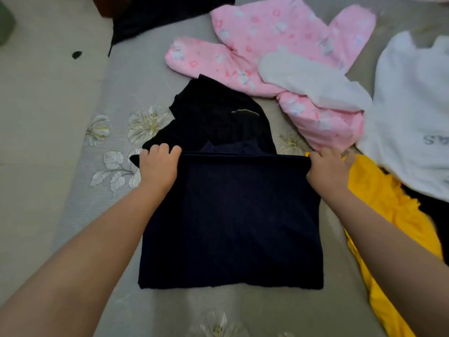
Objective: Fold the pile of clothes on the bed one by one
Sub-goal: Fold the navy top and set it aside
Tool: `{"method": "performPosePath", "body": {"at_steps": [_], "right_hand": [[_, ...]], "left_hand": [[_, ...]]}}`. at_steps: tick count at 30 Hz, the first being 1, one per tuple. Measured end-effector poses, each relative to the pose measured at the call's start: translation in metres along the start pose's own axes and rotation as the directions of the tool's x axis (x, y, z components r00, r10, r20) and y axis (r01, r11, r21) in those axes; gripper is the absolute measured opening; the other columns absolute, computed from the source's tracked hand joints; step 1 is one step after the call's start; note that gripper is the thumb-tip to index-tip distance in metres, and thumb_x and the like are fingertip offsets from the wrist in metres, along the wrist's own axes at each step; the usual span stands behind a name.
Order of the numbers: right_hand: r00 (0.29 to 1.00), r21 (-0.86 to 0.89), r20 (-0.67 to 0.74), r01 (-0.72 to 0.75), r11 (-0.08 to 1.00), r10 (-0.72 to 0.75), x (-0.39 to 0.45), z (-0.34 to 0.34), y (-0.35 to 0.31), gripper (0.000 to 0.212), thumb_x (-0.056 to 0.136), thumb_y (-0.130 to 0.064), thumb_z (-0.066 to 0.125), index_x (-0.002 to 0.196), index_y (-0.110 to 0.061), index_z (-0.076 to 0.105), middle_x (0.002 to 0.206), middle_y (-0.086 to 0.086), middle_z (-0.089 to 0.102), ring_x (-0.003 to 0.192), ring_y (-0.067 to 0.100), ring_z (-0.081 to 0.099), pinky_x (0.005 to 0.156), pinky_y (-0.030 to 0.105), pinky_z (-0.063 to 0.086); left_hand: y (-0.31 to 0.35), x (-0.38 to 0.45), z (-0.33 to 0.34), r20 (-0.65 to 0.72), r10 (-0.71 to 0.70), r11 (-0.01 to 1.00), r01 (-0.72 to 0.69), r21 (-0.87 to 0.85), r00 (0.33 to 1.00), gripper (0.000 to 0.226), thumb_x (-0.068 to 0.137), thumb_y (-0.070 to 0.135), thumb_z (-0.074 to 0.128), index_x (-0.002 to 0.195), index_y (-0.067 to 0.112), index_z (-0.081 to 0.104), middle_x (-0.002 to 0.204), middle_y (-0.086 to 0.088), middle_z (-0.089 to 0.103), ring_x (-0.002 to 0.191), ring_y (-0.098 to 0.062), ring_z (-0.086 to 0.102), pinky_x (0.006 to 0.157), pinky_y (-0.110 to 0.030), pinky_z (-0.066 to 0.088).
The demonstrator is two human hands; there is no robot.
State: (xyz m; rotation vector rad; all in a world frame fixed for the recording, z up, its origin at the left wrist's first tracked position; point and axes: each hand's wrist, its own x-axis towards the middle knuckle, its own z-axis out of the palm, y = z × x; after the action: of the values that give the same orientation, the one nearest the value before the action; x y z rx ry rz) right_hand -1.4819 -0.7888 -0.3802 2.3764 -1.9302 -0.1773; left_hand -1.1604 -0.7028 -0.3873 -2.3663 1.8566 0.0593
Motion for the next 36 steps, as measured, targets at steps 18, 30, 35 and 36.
{"method": "performPosePath", "body": {"at_steps": [18, 30, 35, 36], "right_hand": [[0.983, 0.444, 0.183, -0.07, 0.893, -0.014, -0.075, 0.109, -0.081, 0.055, 0.092, -0.043, 0.037, 0.142, -0.022, 0.03, 0.153, 0.011, 0.017, 0.141, 0.034, 0.01, 0.108, 0.058, -0.002], [0.91, 0.55, 0.372, -0.057, 0.833, -0.183, -0.053, 0.112, -0.062, 0.057, 0.095, -0.048, 0.032, 0.146, -0.032, 0.011, 0.156, -0.001, -0.008, 0.143, 0.02, -0.007, 0.111, 0.049, -0.011], [0.985, 0.646, -0.117, 0.174, 0.744, -0.129, -0.099, 0.074, -0.001, 0.029, 0.086, -0.01, 0.056, 0.106, 0.009, 0.059, 0.109, 0.026, 0.062, 0.1, 0.037, 0.061, 0.087, 0.043, 0.049], [0.989, 0.626, -0.144, 0.121, 0.77, -0.038, -0.122, 0.074, 0.014, 0.027, 0.083, -0.01, 0.06, 0.102, 0.01, 0.061, 0.103, 0.026, 0.063, 0.096, 0.037, 0.062, 0.084, 0.041, 0.05]], "left_hand": [[0.088, -0.062, 0.123, 0.216, 0.028, 0.949, 0.042, -0.313, 0.976, 0.064, 0.094, 0.047, 0.028, 0.144, 0.008, 0.021, 0.152, -0.021, 0.011, 0.141, -0.037, 0.004, 0.11, -0.048, -0.007], [0.101, -0.063, 0.106, 0.295, 0.001, 0.981, 0.057, -0.187, 0.955, 0.058, 0.097, 0.034, 0.032, 0.145, 0.006, 0.015, 0.153, -0.02, 0.004, 0.142, -0.032, -0.001, 0.11, -0.055, -0.003], [0.091, -0.143, 0.09, 0.197, 0.268, 0.929, -0.199, -0.311, 0.943, 0.079, 0.09, 0.055, 0.023, 0.134, -0.009, 0.034, 0.143, -0.03, 0.028, 0.136, -0.038, 0.017, 0.106, -0.057, 0.011], [0.084, -0.164, 0.089, 0.289, 0.278, 0.938, -0.195, -0.286, 0.916, 0.093, 0.085, 0.067, 0.011, 0.136, -0.008, 0.032, 0.145, -0.029, 0.025, 0.136, -0.034, 0.01, 0.107, -0.056, 0.008]]}}
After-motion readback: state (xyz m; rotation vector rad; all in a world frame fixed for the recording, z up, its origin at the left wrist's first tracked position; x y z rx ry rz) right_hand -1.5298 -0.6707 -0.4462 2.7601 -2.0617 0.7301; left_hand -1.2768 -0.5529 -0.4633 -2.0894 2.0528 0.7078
